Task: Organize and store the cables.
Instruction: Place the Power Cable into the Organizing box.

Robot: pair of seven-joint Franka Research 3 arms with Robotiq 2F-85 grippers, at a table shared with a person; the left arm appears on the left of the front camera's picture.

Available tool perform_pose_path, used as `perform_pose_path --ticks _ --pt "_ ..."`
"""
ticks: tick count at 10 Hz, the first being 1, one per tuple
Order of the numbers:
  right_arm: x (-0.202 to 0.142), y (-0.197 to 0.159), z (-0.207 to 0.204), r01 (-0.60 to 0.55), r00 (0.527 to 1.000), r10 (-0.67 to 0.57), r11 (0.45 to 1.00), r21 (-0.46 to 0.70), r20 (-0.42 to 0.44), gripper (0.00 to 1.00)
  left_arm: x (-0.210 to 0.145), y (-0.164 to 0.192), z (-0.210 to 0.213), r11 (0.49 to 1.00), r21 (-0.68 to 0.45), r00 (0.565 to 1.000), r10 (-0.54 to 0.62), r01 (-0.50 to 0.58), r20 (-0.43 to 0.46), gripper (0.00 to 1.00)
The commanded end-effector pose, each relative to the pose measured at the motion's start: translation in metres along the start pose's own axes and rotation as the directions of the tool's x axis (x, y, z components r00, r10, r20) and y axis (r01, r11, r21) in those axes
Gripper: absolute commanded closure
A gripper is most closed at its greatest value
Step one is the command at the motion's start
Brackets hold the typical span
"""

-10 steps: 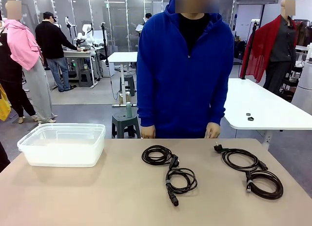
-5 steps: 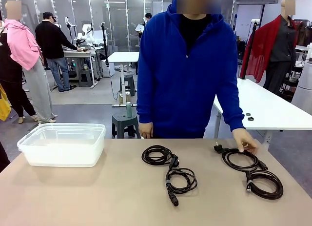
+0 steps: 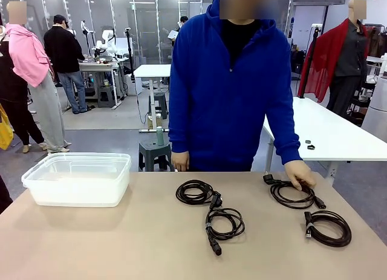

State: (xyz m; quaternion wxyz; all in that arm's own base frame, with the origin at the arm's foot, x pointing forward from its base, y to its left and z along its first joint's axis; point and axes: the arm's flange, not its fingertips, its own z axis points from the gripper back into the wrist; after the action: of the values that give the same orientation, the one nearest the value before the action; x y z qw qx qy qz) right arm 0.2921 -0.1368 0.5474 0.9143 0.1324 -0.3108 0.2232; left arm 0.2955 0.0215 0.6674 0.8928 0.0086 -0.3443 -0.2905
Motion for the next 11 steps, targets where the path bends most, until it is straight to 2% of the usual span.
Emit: perform_pose_path --ticks 1,2,4,6,10,11 --pt "0.001 0.000 0.000 0.001 1.000 -0.001 1.000 -0.001 -0.002 0.00 0.016 -0.021 -0.010 0.999 0.006 0.998 -0.033 0.034 -0.048 0.00" --pt "0.001 0.000 0.000 0.001 1.000 -0.001 1.000 -0.001 -0.002 0.00 0.027 -0.037 -0.011 0.997 -0.032 0.998 -0.068 0.067 -0.017 0.00" --pt "0.001 0.000 0.000 0.001 1.000 -0.001 1.000 -0.001 -0.002 0.00 0.040 -0.072 -0.029 0.968 -0.121 0.975 -0.221 0.220 0.002 0.00" --pt "0.001 0.000 0.000 0.001 1.000 -0.001 1.000 -0.001 -0.002 0.00 0.046 -0.091 -0.042 0.944 -0.167 0.958 -0.286 0.285 0.019 0.00" --pt "0.001 0.000 0.000 0.001 1.000 -0.001 1.000 -0.001 -0.002 0.00 0.056 -0.116 -0.060 0.949 -0.181 0.965 -0.262 0.258 0.000 0.00" --pt "0.001 0.000 0.000 0.001 1.000 -0.001 1.000 -0.001 -0.002 0.00 0.070 -0.126 -0.074 0.982 -0.130 0.983 -0.153 0.139 -0.106 0.00"
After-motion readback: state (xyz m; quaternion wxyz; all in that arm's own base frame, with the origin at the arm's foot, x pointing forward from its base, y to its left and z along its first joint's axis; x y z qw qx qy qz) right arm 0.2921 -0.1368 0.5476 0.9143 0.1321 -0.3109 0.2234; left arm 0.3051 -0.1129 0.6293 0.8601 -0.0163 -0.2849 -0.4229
